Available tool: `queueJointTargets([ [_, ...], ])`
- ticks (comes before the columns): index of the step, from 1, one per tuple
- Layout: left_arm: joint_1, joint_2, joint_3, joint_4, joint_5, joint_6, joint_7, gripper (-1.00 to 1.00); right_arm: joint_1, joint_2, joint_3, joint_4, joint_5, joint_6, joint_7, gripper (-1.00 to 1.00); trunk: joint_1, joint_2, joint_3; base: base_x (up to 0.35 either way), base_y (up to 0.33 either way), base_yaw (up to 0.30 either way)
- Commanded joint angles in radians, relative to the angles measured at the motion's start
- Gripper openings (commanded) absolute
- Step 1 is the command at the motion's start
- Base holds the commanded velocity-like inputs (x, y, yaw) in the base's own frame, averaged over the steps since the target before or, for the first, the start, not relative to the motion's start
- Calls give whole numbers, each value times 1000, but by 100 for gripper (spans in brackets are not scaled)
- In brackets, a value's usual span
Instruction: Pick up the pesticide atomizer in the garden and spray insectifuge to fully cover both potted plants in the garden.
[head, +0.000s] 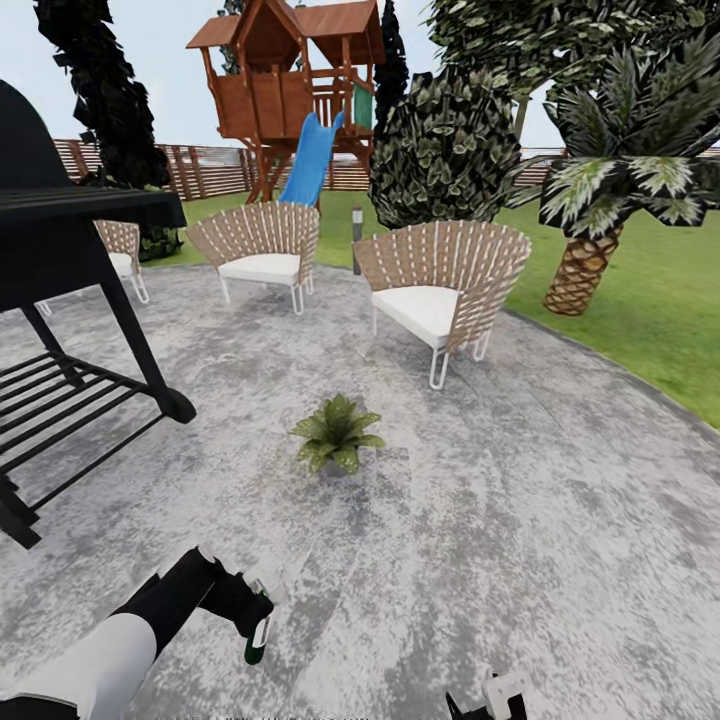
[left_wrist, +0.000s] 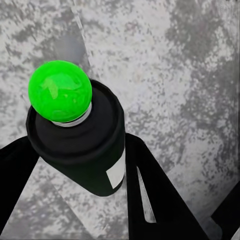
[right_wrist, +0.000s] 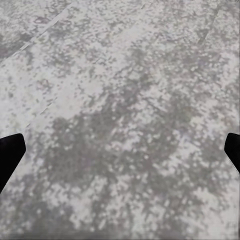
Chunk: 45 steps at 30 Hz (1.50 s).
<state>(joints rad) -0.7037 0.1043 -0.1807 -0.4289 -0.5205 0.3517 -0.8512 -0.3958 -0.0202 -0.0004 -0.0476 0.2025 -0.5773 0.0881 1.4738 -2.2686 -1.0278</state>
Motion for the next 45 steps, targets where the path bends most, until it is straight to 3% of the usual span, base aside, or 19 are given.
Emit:
queueJointTargets([
  [1,0,0,-2,-2,-3,7,-5,-100,0,0,-1,0,0,-3,4,100,0,0,-1,-27,-206,249],
  [7,0,-10,1,11,-2,6,17,-100,-1,-1,1,-7,3,-5,3,100,0,0,-1,-5,-78,48],
  [11,0,-14,5,31,-4,4,48,-100,-3,-4,4,-69,9,-2,-26,100,0,0,-1,0,-4,2],
  [14,0,-4,6,42,-8,-8,53,-100,-3,-2,82,-252,119,86,-28,100,0,0,-1,0,0,0],
  [16,0,1,6,50,-8,-49,53,-100,-9,7,111,-313,167,163,-22,100,0,0,-1,0,0,0],
  [18,0,4,5,66,-10,-90,53,-100,-22,33,125,-377,190,242,29,100,0,0,-1,0,0,0],
  [20,0,7,4,81,-13,-110,52,-100,-47,50,130,-434,199,320,120,100,0,0,-1,0,0,0],
  [23,0,26,-4,95,-25,-124,50,-100,-96,61,133,-528,205,451,341,100,0,0,-1,0,0,0],
  [25,0,33,-8,97,-39,-125,48,-100,-106,62,134,-572,206,480,459,100,0,0,-1,0,0,0],
  [26,0,35,-9,97,-56,-126,48,-100,-108,63,134,-590,207,487,502,100,0,0,-1,0,0,0],
  [27,0,35,-9,97,-138,-127,44,-100,-114,64,134,-638,206,496,545,100,0,0,-1,0,0,0],
  [29,0,30,-10,98,-157,-148,42,-100,-117,64,135,-654,206,497,550,100,0,0,-1,0,0,0],
  [34,0,23,-15,98,-162,-181,32,-100,-118,66,137,-656,207,497,580,100,0,0,-1,0,0,0],
  [37,0,21,-50,97,-160,-186,28,-100,-118,66,137,-661,211,498,683,100,0,0,-1,0,0,0],
  [40,0,12,-82,92,-158,-186,27,-100,-123,66,137,-675,214,498,717,100,0,0,-1,0,0,0],
  [43,-2,-7,-91,86,-159,-187,14,-100,-136,66,137,-679,224,498,724,100,0,0,-1,0,0,0],
  [44,-2,-16,-93,84,-159,-188,4,-100,-142,66,137,-679,234,498,726,-100,0,0,-1,0,0,0],
  [45,-2,-22,-94,84,-159,-188,0,-100,-144,66,137,-679,240,498,726,-100,0,0,-1,0,0,0],
])
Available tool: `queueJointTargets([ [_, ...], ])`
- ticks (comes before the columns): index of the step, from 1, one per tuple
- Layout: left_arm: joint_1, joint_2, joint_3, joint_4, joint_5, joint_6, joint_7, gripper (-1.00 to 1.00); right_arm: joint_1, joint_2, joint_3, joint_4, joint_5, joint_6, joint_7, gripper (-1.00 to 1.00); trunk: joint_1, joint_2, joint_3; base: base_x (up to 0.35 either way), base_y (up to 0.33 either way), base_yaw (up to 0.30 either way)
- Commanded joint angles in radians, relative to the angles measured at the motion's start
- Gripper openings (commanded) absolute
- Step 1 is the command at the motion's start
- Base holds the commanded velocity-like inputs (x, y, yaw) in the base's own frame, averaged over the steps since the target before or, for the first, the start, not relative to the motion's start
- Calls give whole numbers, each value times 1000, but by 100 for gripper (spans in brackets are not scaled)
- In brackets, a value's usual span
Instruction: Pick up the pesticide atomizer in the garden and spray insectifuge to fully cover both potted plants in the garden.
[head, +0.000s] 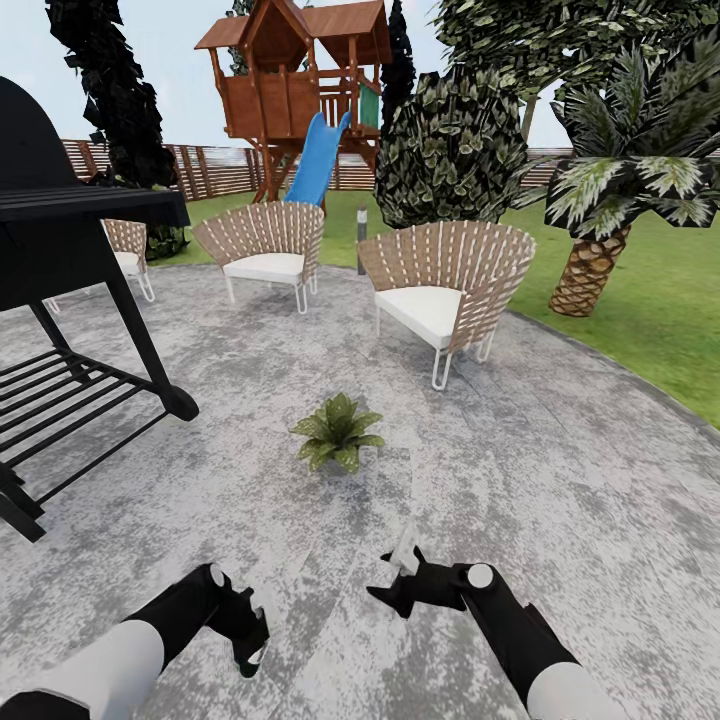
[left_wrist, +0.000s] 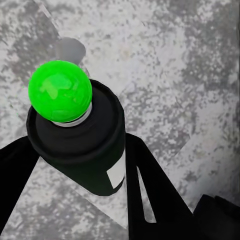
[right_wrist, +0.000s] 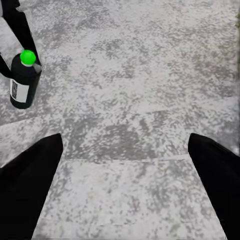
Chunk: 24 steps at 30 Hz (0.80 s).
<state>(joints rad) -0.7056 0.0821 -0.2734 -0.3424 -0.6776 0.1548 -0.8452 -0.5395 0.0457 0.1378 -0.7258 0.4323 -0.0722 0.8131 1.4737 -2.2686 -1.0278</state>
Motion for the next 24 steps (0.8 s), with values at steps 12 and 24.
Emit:
queueJointTargets([
  [12,-2,-54,-2,-9,-1,-33,-14,-100,-7,0,-1,-1,107,-8,60,-100,0,0,-1,0,0,0],
  [24,-6,-122,-1,-28,-3,-34,-8,-100,-7,6,-1,-3,106,-8,74,-100,0,0,-1,0,0,0],
])
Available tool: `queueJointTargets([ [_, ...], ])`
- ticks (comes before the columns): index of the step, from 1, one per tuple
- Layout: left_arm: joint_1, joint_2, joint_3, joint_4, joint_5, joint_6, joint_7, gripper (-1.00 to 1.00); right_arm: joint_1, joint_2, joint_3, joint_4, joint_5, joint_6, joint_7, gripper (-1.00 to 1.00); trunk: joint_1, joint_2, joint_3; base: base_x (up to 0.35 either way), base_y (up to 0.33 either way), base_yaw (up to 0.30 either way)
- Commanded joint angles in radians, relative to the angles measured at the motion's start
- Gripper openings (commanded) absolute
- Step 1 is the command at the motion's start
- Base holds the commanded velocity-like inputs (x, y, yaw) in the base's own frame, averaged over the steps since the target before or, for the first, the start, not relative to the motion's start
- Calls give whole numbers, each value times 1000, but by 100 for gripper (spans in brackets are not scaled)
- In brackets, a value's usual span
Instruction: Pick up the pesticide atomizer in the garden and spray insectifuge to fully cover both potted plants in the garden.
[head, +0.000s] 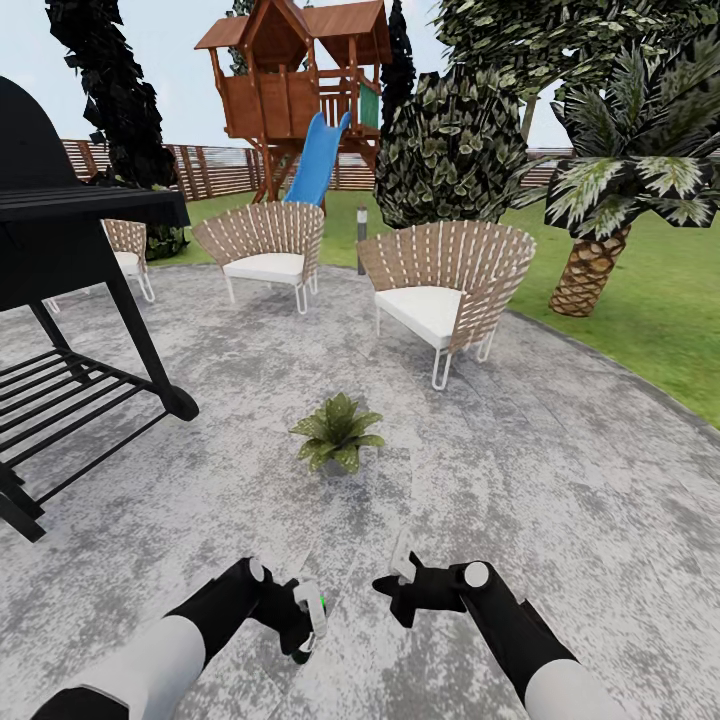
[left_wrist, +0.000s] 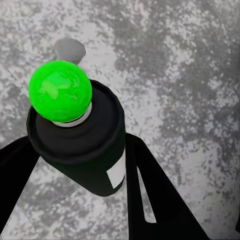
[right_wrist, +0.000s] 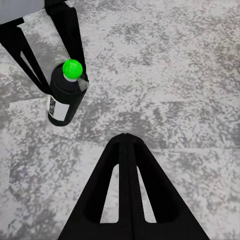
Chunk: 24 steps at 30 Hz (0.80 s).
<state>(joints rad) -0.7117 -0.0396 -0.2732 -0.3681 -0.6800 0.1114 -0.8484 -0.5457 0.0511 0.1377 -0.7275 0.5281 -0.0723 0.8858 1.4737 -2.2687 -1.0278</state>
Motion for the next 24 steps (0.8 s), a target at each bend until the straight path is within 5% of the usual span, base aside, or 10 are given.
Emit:
queueJointTargets([
  [1,0,-1,-2,-4,0,10,-5,-100,0,1,-1,-1,10,-7,3,-100,0,0,-1,0,0,0],
  [24,1,-57,5,-3,9,-51,-9,-100,0,5,0,-1,10,-9,22,-100,0,0,-1,0,0,0],
])
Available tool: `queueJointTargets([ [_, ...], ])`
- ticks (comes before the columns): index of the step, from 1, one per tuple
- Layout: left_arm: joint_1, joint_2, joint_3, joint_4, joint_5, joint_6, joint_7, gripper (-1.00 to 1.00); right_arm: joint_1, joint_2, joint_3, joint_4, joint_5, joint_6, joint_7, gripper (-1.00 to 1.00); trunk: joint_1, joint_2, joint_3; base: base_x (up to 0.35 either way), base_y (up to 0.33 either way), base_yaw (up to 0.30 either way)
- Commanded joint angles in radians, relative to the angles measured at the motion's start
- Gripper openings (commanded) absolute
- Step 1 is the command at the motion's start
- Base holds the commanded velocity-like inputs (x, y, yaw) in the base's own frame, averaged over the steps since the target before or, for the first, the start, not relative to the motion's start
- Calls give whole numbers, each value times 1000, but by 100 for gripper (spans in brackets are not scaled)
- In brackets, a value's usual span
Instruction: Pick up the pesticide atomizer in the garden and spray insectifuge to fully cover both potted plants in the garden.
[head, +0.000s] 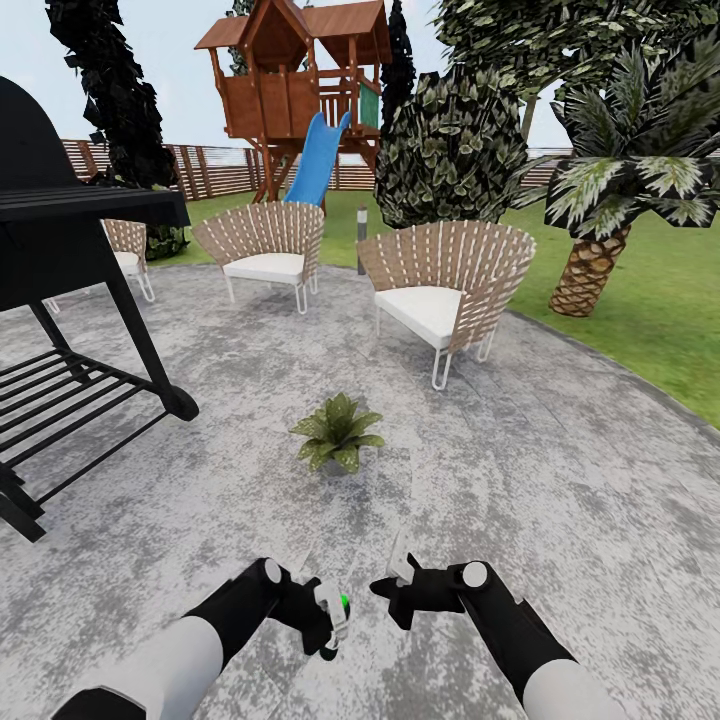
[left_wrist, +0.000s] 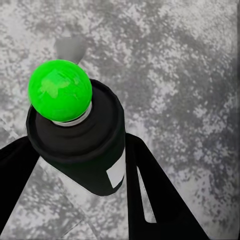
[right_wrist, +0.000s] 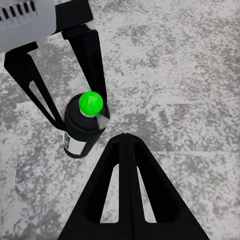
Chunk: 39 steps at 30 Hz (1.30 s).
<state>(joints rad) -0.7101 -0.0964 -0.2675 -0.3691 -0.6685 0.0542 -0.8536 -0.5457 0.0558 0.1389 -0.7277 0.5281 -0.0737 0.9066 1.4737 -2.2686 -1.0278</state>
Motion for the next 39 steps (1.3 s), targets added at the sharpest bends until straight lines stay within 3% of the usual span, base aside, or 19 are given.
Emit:
queueJointTargets([
  [1,0,-3,-1,-2,-2,6,-4,-100,0,0,-1,-1,10,-8,2,-100,0,0,-1,0,0,0],
  [6,0,-17,0,-2,-2,7,3,-100,0,1,-1,0,10,-8,2,-100,0,0,-1,0,0,0],
  [27,1,-22,4,10,4,-49,10,-100,0,1,-1,1,10,-8,2,-100,0,0,-1,0,0,0],
  [33,1,-31,4,15,4,-48,64,-100,0,1,-1,1,10,-8,2,-100,0,0,-1,0,0,0],
  [39,1,-38,4,16,3,-49,70,-100,0,1,-1,1,10,-8,3,-100,0,0,-1,0,0,0],
])
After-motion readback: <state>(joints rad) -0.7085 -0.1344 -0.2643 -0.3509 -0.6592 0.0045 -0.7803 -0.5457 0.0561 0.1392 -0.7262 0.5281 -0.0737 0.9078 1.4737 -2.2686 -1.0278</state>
